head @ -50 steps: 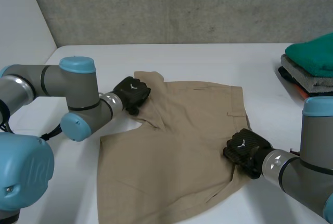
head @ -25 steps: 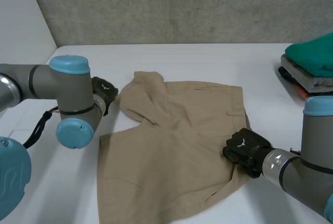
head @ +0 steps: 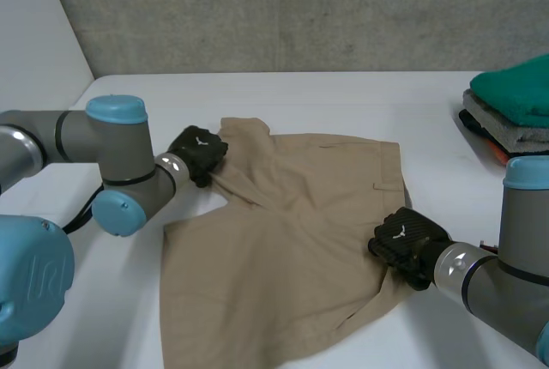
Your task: Fold the laundry.
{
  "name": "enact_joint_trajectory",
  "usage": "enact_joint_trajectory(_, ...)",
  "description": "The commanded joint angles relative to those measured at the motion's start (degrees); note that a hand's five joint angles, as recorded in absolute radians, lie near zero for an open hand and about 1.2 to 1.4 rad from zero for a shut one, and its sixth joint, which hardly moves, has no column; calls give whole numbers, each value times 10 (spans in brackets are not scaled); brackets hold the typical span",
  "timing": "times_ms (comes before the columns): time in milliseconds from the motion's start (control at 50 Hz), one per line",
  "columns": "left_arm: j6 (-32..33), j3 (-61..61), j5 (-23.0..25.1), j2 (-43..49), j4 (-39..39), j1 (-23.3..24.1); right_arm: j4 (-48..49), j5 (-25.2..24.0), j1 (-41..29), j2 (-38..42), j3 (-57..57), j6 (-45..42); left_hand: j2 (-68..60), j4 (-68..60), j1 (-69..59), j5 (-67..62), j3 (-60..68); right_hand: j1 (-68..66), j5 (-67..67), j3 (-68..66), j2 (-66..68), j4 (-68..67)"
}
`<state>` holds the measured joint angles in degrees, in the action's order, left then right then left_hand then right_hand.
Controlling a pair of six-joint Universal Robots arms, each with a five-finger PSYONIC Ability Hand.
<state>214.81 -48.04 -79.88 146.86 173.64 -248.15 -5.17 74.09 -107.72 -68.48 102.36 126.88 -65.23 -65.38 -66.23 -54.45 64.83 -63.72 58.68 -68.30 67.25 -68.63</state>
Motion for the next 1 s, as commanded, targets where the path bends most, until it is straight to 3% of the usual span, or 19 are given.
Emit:
enact_joint_trajectory(20, -33, -38, -123, -43, 66, -1, 1, 0, 0, -2, -1, 0, -148, -146, -138, -155, 152, -163, 113, -117, 127, -114)
enact_joint_trajectory(100, -7, -64, -147, -54, 77, 4, 1, 0, -2, -2, 0, 2, -148, -146, -138, -155, 152, -163, 113, -117, 127, -114)
enact_joint_trajectory(220, 42, -84, -164, -61, 27, 10, 1, 0, -7, -2, 1, 7, -148, -146, -138, -155, 152, -163, 113, -117, 127, -114)
enact_joint_trajectory(300, 40, -80, -221, -64, -15, 22, -3, 3, -10, -2, 0, 19, -148, -146, -138, -155, 152, -163, 113, -117, 127, -114)
enact_joint_trajectory(380, 24, -88, -241, -83, -12, 28, -6, 2, -13, -2, 0, 28, -141, -140, -131, -149, 145, -163, 113, -117, 127, -114)
enact_joint_trajectory(440, 10, -100, -236, -104, -7, 31, -5, 2, -16, -2, -1, 35, 161, 162, 170, 153, -156, -163, 113, -117, 127, -114)
enact_joint_trajectory(460, -1, -112, -234, -123, -5, 33, -4, 2, -17, -2, -1, 41, 360, 361, 370, 352, -356, -163, 113, -117, 127, -114)
enact_joint_trajectory(480, -6, -121, -235, -135, -5, 34, -3, 2, -17, -2, -2, 44, 427, 428, 437, 419, -423, -163, 113, -117, 127, -114)
enact_joint_trajectory(620, -64, -244, -248, -283, -10, 38, 17, 0, -20, -2, -15, 84, 491, 493, 501, 484, -487, -163, 113, -117, 127, -114)
enact_joint_trajectory(680, -91, -310, -244, -344, -23, 38, 25, 2, -25, -1, -24, 107, 483, 484, 493, 475, -479, -163, 113, -117, 127, -114)
enact_joint_trajectory(780, -162, -471, -186, -457, -54, 49, 39, 1, -24, 5, -56, 185, 449, 451, 459, 442, -445, -163, 113, -117, 127, -114)
enact_joint_trajectory(880, -214, -574, -134, -497, -65, 60, 46, 2, -26, 21, -83, 257, 444, 446, 454, 436, -440, -163, 113, -117, 127, -114)
enact_joint_trajectory(1000, -252, -617, -132, -506, -70, 90, 59, 5, -26, 31, -105, 313, 451, 452, 461, 443, -447, -163, 113, -117, 127, -114)
